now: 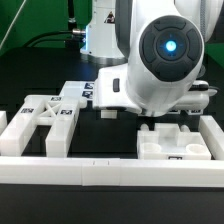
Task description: Assemble chair
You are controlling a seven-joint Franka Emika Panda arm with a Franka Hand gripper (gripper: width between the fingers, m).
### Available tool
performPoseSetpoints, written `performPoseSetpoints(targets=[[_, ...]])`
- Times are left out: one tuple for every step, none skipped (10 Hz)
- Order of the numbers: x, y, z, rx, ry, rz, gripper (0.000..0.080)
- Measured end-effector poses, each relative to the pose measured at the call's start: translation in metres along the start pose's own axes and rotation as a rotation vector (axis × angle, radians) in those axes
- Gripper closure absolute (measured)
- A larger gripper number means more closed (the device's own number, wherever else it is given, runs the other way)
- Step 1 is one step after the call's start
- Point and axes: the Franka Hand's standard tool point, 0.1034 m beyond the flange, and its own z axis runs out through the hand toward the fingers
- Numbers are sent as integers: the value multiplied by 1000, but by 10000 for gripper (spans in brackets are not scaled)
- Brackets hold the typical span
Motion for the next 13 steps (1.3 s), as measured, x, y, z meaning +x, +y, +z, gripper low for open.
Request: performPoseSetpoints(targets=[[-6, 0, -13, 2, 0, -22, 514], [-11, -1, -30, 1, -2, -40, 514], [-16, -4, -49, 0, 6, -67, 514], [-19, -5, -65, 0, 16, -100, 514], [-20, -3, -74, 3, 18, -115, 514], [-18, -3, -73, 3, 27, -115, 514], [-14, -3, -75, 1, 57, -115, 513], [-14, -3, -76, 1, 62, -115, 513], [-7, -2, -81, -1, 105, -130, 512], [-2, 2, -93, -6, 171, -155, 512], [-5, -1, -113, -16, 239, -165, 512], [-11, -3, -130, -22, 278, -188, 512], [-11, -4, -146, -29, 337, -203, 512]])
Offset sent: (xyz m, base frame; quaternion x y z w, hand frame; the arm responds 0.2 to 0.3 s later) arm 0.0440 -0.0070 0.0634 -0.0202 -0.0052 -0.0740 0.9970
